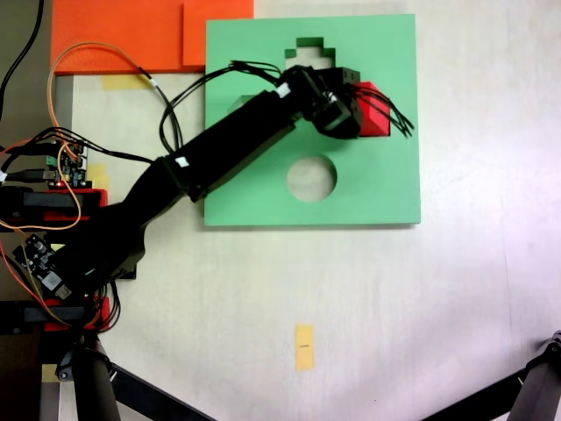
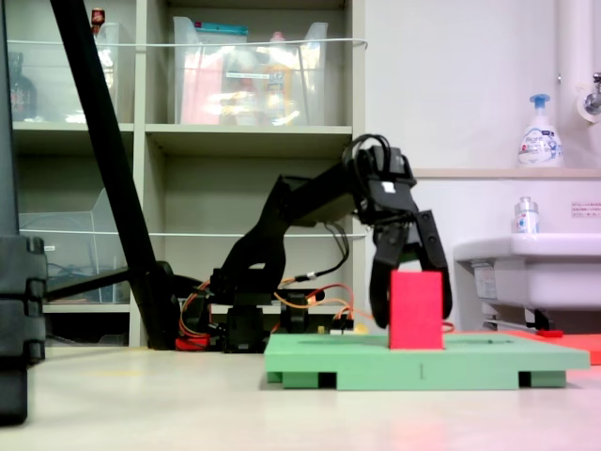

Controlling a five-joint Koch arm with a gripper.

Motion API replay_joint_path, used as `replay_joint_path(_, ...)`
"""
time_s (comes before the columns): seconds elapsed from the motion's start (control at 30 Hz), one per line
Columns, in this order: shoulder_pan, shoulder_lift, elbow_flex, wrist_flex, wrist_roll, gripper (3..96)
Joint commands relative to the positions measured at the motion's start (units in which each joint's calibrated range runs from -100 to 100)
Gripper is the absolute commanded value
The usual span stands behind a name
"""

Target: Put the square block into the corresponding hole

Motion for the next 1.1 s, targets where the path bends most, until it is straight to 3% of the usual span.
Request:
replay_joint_path(0.03,-0.7,-4.1,2.1,-4.1,0.6,27.3)
replay_joint_path(0.47,-1.1,5.9,2.2,1.3,-0.3,27.5)
replay_joint_path(0.63,-1.2,9.7,2.3,5.7,-0.3,32.3)
replay_joint_path(0.73,-1.3,10.8,2.5,7.9,-1.0,40.7)
replay_joint_path(0.8,-1.4,11.4,2.8,9.6,-1.9,53.5)
replay_joint_path(0.97,-1.5,12.1,2.8,10.8,-1.7,62.0)
replay_joint_path(1.1,-1.4,11.9,2.9,10.8,-1.6,77.1)
